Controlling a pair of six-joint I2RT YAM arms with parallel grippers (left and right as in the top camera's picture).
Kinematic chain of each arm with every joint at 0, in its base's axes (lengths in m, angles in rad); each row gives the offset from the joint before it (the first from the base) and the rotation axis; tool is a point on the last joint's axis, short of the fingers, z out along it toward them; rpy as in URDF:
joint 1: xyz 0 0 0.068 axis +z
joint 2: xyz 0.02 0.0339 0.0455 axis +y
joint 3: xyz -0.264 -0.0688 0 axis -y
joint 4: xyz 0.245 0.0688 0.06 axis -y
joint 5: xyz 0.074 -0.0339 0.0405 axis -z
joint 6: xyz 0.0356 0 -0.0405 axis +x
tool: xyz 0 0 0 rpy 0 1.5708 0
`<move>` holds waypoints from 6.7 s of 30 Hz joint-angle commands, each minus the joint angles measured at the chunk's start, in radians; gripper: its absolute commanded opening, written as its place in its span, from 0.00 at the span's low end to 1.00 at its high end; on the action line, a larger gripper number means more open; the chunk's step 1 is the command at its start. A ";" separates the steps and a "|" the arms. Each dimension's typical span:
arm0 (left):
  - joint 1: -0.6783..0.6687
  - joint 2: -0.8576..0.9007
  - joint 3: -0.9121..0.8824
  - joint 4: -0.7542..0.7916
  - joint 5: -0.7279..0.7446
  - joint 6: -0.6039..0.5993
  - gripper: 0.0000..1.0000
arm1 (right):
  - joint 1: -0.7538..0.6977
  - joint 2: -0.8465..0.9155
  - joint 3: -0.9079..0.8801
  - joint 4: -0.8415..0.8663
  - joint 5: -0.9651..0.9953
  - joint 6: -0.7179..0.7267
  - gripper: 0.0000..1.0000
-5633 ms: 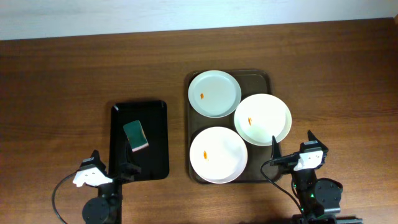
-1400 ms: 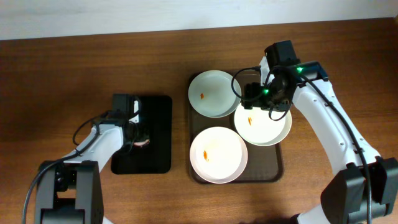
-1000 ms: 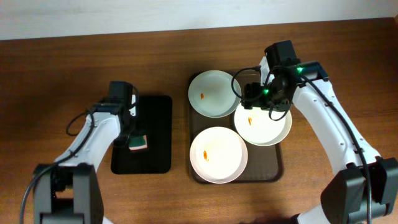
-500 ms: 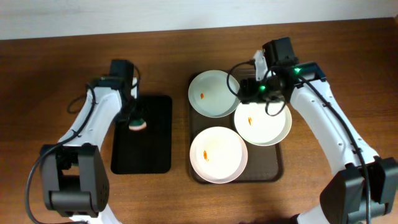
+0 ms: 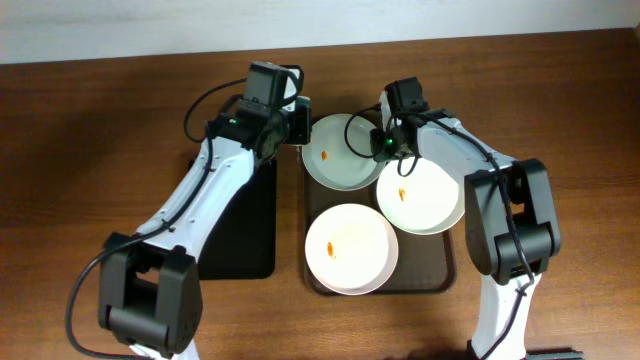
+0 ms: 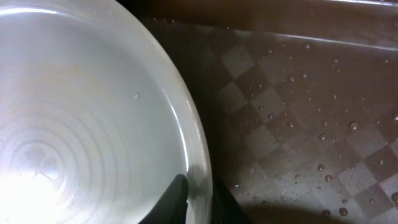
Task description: Clean dirty plates on tray and stack at the side
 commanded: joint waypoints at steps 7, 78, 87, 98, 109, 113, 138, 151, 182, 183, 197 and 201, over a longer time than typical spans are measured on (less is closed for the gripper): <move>-0.039 0.293 0.018 0.300 0.169 -0.172 0.00 | 0.001 0.021 -0.001 -0.031 -0.002 -0.001 0.04; 0.036 0.448 0.813 -0.908 -0.152 -0.124 0.00 | -0.018 0.001 0.063 -0.200 0.172 0.062 0.04; -0.124 0.449 0.509 -0.413 -0.011 -0.125 0.00 | -0.055 0.001 0.063 -0.229 0.155 0.090 0.05; -0.211 0.533 0.311 -0.039 0.083 -0.177 0.00 | -0.074 0.001 0.063 -0.233 0.105 0.086 0.04; -0.150 0.544 0.415 -0.291 -0.346 -0.052 0.00 | -0.074 0.001 0.063 -0.259 0.106 0.086 0.04; -0.179 0.544 0.619 -0.458 -0.423 -0.061 0.00 | -0.078 0.001 0.063 -0.266 0.106 0.086 0.04; -0.161 0.764 0.732 -0.521 -0.189 -0.181 0.00 | -0.077 0.001 0.063 -0.258 0.105 0.087 0.04; -0.086 0.757 1.149 -0.948 -0.355 -0.155 0.00 | -0.077 0.001 0.063 -0.266 0.106 0.085 0.04; 0.291 -0.081 -0.402 -0.253 -0.177 -0.058 0.18 | -0.076 -0.066 0.203 -0.359 -0.006 -0.028 0.04; 0.311 -0.100 -0.398 -0.255 -0.119 -0.057 0.33 | -0.075 -0.075 0.235 -0.385 -0.006 -0.028 0.04; 0.749 -0.791 -0.397 -0.364 -0.042 -0.062 0.93 | 0.391 -0.066 0.499 -0.513 0.319 -0.069 0.04; 0.852 -0.800 -0.398 -0.380 0.039 -0.062 0.92 | 0.604 -0.041 0.498 -0.356 0.725 -0.104 0.04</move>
